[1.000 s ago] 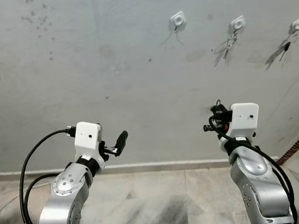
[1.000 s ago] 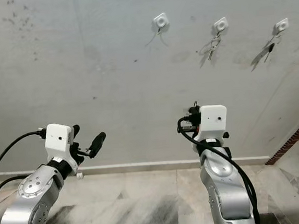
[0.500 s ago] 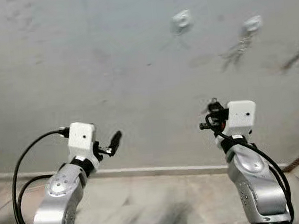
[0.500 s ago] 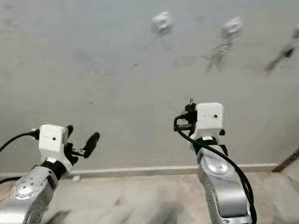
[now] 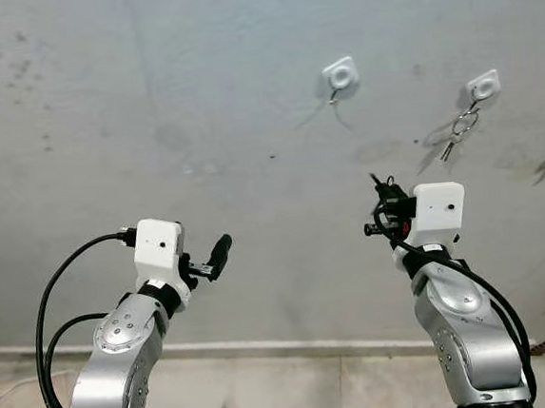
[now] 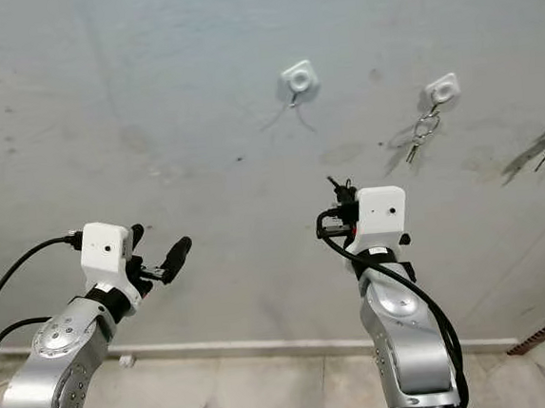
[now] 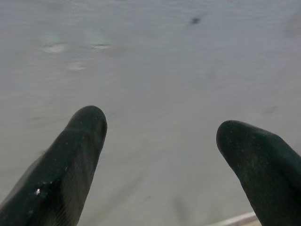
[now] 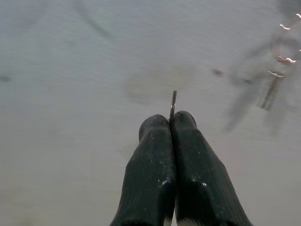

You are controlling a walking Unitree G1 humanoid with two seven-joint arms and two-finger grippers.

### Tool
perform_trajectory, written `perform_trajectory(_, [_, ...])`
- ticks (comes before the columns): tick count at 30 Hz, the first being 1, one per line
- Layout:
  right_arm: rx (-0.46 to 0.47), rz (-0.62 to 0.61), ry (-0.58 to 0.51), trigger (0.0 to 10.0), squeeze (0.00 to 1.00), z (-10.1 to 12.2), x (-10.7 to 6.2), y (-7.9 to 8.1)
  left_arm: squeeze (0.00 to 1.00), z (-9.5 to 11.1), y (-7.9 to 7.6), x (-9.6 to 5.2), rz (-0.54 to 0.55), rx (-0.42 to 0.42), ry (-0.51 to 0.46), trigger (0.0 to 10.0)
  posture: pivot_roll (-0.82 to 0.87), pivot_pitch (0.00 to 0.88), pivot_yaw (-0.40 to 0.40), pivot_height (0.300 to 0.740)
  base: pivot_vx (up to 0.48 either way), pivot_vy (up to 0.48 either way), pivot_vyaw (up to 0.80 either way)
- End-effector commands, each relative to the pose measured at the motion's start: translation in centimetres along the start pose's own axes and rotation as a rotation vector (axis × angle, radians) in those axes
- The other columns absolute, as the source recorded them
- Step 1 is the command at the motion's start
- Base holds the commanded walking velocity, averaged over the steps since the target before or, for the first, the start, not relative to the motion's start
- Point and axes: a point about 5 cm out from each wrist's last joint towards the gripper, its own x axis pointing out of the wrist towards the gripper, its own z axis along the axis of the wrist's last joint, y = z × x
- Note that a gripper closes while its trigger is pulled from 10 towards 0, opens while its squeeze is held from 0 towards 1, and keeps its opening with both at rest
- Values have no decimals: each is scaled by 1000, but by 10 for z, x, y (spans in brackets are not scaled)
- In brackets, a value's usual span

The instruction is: Hang keys on a hook

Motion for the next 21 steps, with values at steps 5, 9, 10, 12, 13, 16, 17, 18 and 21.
perform_trajectory(5, [-7, -20, -16, 10000, 0, 4, 2, -5, 0, 4, -3, 2, -12, 9, -17, 10000, 152, 0, -112, 740, 67, 0, 0])
perform_trajectory(9, [-11, -13, -24, 10000, 0, 6, 2, -4, 0, 3, -2, 0, -7, 10, -18, 10000, 156, 0, -115, 740, 0, 0, 0])
perform_trajectory(10, [-29, -4, -34, 10000, 0, 8, 3, -3, 0, 3, -1, -1, -2, 11, -20, 10000, 156, 0, -115, 740, 0, 0, 0])
perform_trajectory(12, [-33, -2, -36, 10000, 0, 8, 3, -3, 0, 3, -1, -1, 0, 10, -21, 10000, 156, 0, -116, 740, 0, 0, 0])
perform_trajectory(13, [-31, 0, -35, 10000, 0, 8, 3, -3, 0, 3, 0, -2, 8, 17, -22, 10000, 156, 0, -116, 740, 0, 0, 0])
perform_trajectory(16, [-18, 22, -32, 10000, 0, 7, 3, 1, 0, 6, 2, -2, 35, 69, -41, 10000, 161, 0, -116, 740, 0, 0, 0])
perform_trajectory(17, [-19, 35, -34, 10000, 0, 8, 3, 4, 0, 6, 2, -2, 33, 73, -47, 10000, 163, 0, -115, 740, 0, 0, 0])
perform_trajectory(18, [-19, 35, -34, 10000, 0, 8, 3, 4, 0, 6, 2, -2, 33, 73, -47, 10000, 163, 0, -115, 740, 0, 0, 0])
perform_trajectory(21, [-30, 126, -53, 10000, 0, 11, 2, 18, 0, 10, 2, -2, 30, 82, -66, 10000, 164, 0, -111, 740, 0, 0, 0])
